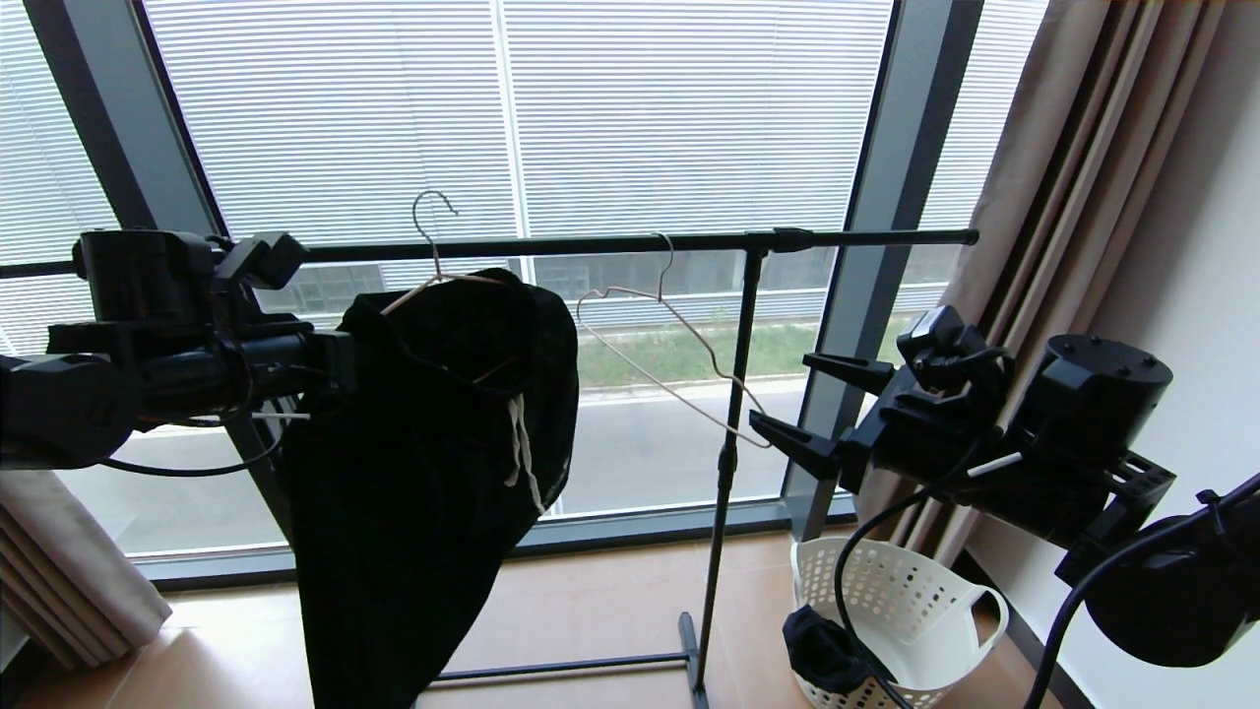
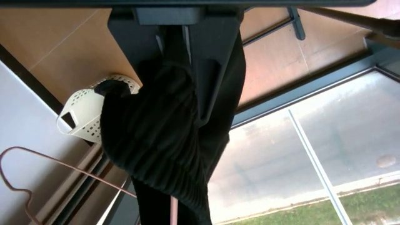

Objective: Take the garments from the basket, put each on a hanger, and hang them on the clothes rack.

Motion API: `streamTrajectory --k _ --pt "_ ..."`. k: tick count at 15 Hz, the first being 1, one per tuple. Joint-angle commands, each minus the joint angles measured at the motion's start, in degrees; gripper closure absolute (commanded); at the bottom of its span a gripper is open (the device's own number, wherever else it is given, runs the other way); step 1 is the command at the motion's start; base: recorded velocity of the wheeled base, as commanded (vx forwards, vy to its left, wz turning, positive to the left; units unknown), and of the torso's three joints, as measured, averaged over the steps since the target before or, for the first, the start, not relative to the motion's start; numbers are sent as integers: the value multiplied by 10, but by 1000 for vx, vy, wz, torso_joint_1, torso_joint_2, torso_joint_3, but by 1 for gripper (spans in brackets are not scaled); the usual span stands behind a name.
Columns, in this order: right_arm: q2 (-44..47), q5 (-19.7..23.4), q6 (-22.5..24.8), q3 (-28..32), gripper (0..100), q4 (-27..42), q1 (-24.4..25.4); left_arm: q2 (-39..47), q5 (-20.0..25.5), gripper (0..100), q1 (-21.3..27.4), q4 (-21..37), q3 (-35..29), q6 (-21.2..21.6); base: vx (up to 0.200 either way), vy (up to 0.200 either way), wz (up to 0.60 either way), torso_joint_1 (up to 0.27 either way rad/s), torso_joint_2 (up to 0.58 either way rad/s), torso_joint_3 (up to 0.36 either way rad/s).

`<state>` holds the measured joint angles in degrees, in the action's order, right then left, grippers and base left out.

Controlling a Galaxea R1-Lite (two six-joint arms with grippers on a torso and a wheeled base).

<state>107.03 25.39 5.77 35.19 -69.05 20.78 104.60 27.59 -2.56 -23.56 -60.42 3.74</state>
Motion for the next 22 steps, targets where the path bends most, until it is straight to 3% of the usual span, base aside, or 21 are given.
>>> streamTrajectory --k 1,4,8,22 --pt "2 0 0 0 0 0 0 32 -16 100 -1 -14 -3 -1 0 0 0 0 0 0" --pt "2 1 0 0 0 0 0 54 -40 100 0 -33 -14 -12 0 0 0 0 0 0" --pt "2 1 1 -3 0 0 0 76 -41 100 3 -44 -47 -73 0 0 0 0 0 0" --pt "18 0 2 -4 0 -1 7 151 -55 100 5 -45 -84 -73 0 0 0 0 0 0"
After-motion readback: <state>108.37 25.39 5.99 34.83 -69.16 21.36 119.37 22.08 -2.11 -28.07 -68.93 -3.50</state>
